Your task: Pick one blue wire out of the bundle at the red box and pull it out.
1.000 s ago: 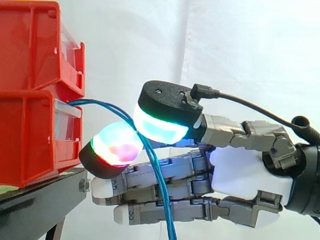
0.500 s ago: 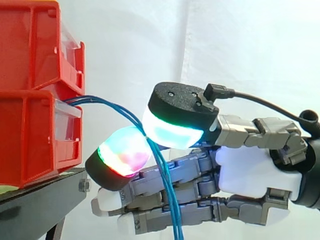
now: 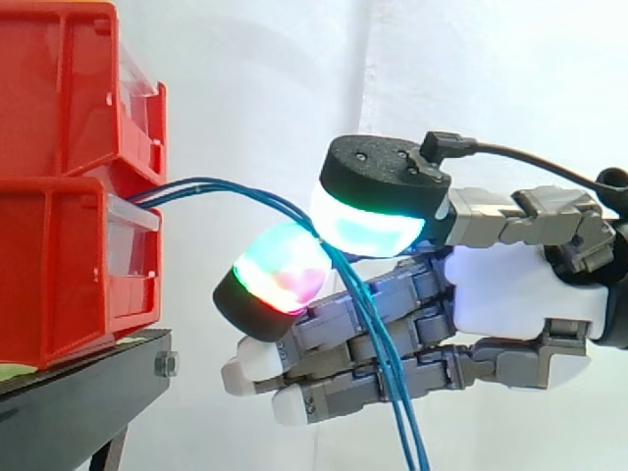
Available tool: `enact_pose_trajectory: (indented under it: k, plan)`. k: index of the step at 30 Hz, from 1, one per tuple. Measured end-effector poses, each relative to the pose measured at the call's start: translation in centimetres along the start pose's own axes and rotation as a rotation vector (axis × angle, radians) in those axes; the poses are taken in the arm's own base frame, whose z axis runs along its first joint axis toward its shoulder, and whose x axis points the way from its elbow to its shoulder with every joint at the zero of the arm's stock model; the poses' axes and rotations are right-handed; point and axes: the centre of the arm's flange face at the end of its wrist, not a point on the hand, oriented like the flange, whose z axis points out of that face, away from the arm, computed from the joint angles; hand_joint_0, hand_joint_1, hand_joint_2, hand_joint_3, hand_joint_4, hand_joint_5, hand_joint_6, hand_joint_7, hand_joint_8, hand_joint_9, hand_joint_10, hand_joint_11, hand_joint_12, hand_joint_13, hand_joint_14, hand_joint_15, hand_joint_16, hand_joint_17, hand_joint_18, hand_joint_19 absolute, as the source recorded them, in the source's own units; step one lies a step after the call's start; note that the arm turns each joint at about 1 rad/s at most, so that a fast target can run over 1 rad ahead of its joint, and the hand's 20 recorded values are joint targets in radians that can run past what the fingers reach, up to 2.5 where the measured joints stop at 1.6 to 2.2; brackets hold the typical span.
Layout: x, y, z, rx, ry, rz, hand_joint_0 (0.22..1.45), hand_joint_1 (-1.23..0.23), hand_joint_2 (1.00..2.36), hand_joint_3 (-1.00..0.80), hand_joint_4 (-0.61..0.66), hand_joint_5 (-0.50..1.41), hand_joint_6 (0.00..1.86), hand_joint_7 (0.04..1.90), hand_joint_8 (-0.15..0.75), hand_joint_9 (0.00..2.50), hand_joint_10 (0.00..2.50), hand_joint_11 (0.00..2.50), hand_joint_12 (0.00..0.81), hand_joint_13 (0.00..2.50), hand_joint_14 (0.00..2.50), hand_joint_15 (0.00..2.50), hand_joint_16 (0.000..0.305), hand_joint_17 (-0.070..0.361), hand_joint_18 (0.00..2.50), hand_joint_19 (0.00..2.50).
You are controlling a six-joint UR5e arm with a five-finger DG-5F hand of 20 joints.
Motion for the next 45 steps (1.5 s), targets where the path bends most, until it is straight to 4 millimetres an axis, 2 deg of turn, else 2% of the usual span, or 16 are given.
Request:
enact_pose_trajectory:
  k: [4, 6, 10, 19, 23, 24, 27, 37, 40, 41, 43, 45]
  plan:
    - [-0.7, 0.7, -0.6, 0.010, 0.006, -0.017, 0.60, -0.72, 1.02, -0.04, 0.10, -0.16, 0.94, 0.76, 0.308, 0.75, 0.02, 0.47, 0.400, 0.25, 0.01, 0.14, 0.066, 0.149, 0.20, 0.33]
    - [-1.1, 1.1, -1.0, 0.013, 0.005, -0.027, 0.59, -0.74, 1.01, -0.03, 0.10, -0.13, 0.90, 0.86, 0.302, 0.80, 0.01, 0.39, 0.405, 0.29, 0.00, 0.12, 0.070, 0.157, 0.24, 0.32]
    - [-1.6, 1.6, -1.9, 0.018, 0.003, -0.041, 0.58, -0.74, 1.00, 0.00, 0.10, -0.12, 0.89, 0.93, 0.314, 0.85, 0.01, 0.39, 0.417, 0.31, 0.00, 0.12, 0.073, 0.164, 0.27, 0.32]
    - [-2.5, 2.6, -3.2, 0.045, 0.002, -0.049, 0.63, -0.79, 1.01, 0.01, -0.02, -0.13, 0.92, 0.87, 0.311, 0.89, 0.02, 0.49, 0.405, 0.37, 0.01, 0.16, 0.066, 0.148, 0.33, 0.34]
    - [-2.7, 2.5, -3.5, 0.070, 0.006, -0.048, 0.60, -0.77, 1.01, -0.08, 0.09, -0.13, 0.90, 0.85, 0.303, 0.94, 0.02, 0.44, 0.401, 0.43, 0.01, 0.18, 0.066, 0.149, 0.34, 0.36]
    - [-2.7, 2.5, -3.6, 0.077, 0.007, -0.046, 0.59, -0.77, 1.01, -0.10, 0.11, -0.13, 0.87, 0.91, 0.294, 0.95, 0.02, 0.40, 0.391, 0.44, 0.01, 0.16, 0.066, 0.148, 0.35, 0.37]
    - [-2.9, 2.5, -3.7, 0.089, 0.007, -0.041, 0.58, -0.78, 1.01, -0.11, 0.12, -0.10, 0.81, 1.06, 0.296, 0.98, 0.01, 0.35, 0.401, 0.45, 0.01, 0.15, 0.069, 0.156, 0.39, 0.37]
    - [-3.0, 2.5, -3.8, 0.095, 0.006, -0.038, 0.57, -0.69, 1.00, -0.06, 0.13, -0.06, 0.75, 1.12, 0.307, 1.07, 0.01, 0.36, 0.420, 0.51, 0.01, 0.18, 0.073, 0.165, 0.42, 0.38]
    - [-3.1, 2.5, -3.8, 0.095, 0.005, -0.038, 0.55, -0.64, 1.13, -0.08, 0.15, -0.06, 0.73, 1.09, 0.307, 1.08, 0.01, 0.36, 0.425, 0.51, 0.01, 0.18, 0.075, 0.168, 0.43, 0.38]
    - [-3.1, 2.5, -3.8, 0.095, 0.005, -0.038, 0.53, -0.58, 1.27, -0.11, 0.14, -0.05, 0.71, 1.11, 0.311, 1.08, 0.01, 0.38, 0.431, 0.52, 0.01, 0.18, 0.075, 0.170, 0.44, 0.39]
    - [-3.2, 2.5, -3.8, 0.096, 0.004, -0.036, 0.52, -0.59, 1.29, -0.09, 0.13, -0.06, 0.72, 1.08, 0.310, 1.12, 0.02, 0.48, 0.438, 0.52, 0.01, 0.21, 0.076, 0.171, 0.44, 0.38]
    - [-3.2, 2.4, -3.8, 0.096, 0.003, -0.034, 0.55, -0.64, 1.21, -0.08, 0.15, -0.08, 0.78, 0.97, 0.315, 1.13, 0.02, 0.57, 0.440, 0.53, 0.01, 0.23, 0.075, 0.169, 0.45, 0.39]
